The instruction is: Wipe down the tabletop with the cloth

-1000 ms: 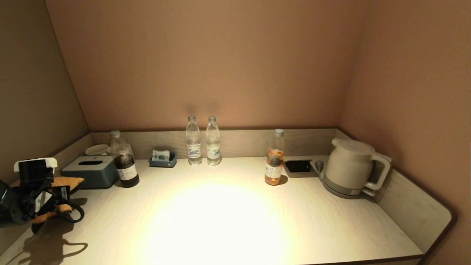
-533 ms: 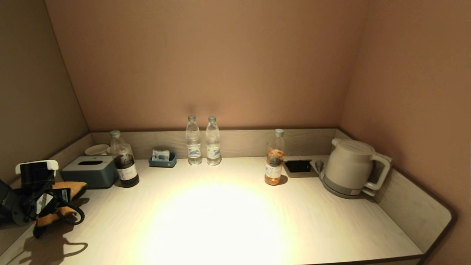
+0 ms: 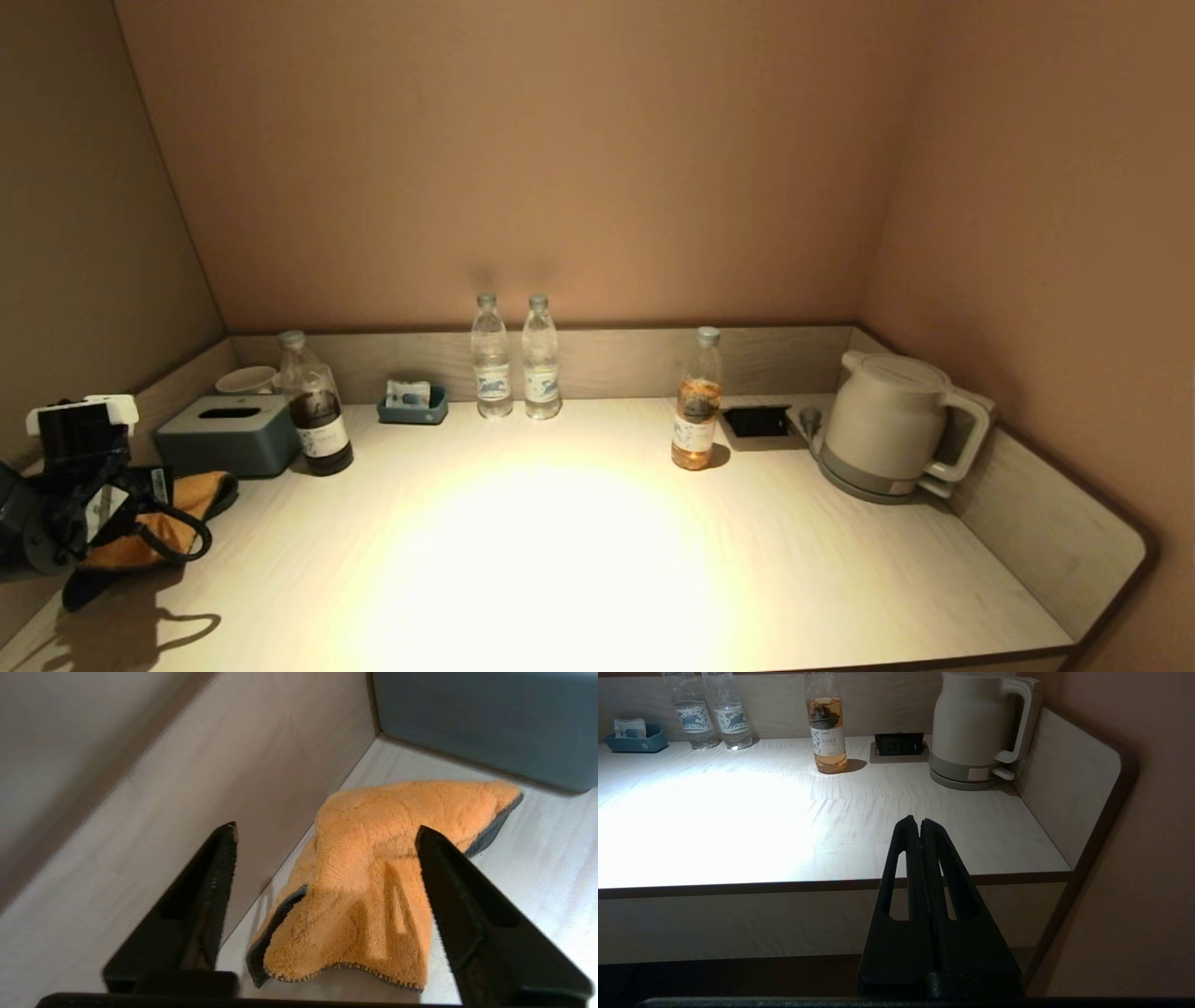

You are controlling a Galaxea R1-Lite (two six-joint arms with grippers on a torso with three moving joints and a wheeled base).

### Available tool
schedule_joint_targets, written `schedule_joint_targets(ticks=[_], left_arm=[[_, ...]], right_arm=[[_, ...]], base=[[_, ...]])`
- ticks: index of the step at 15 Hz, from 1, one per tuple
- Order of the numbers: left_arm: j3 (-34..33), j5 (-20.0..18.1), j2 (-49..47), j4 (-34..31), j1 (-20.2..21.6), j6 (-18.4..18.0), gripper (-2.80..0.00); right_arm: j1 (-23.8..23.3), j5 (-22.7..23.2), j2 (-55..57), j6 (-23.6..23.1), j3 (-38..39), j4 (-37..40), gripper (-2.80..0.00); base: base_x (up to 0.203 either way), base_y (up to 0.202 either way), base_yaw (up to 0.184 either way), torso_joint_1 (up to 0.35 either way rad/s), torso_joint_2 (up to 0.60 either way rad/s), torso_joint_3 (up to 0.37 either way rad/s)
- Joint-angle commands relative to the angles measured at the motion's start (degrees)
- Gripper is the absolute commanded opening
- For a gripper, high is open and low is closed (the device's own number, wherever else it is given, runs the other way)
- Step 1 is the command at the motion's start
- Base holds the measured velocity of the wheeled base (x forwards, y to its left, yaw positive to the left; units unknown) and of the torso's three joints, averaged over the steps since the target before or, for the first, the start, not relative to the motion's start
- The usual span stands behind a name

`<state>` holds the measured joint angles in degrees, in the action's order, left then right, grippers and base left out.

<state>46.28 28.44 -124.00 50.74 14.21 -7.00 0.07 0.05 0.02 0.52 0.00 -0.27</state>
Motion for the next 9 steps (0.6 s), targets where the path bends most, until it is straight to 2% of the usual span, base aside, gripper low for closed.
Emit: schedule_joint_targets(ticks=[1,3,7,9], left_arm=[[-0.5,0.1,2.1,0.3,0.0,0.3,0.0],[-1.3,-0.9,4.7,0.5,-0.3,0.4,0.0],[-4.1,-5.2,19.5,0.4,-2.8,0.7,0.0],[-6.1,-11.2,26.6,-0.1,-3.9,0.5,0.0]], right_arm=[[0.0,0.0,0.0,0.0,0.0,0.0,-2.8],[0.0,0.0,0.0,0.0,0.0,0.0,-2.8],[0.0,0.0,0.0,0.0,0.0,0.0,-2.8],[0.0,0.0,0.0,0.0,0.0,0.0,-2.8]], base=[[0.0,0.0,0.0,0.0,0.0,0.0],[0.0,0.0,0.0,0.0,0.0,0.0],[0.0,0.0,0.0,0.0,0.0,0.0],[0.0,0.0,0.0,0.0,0.0,0.0]])
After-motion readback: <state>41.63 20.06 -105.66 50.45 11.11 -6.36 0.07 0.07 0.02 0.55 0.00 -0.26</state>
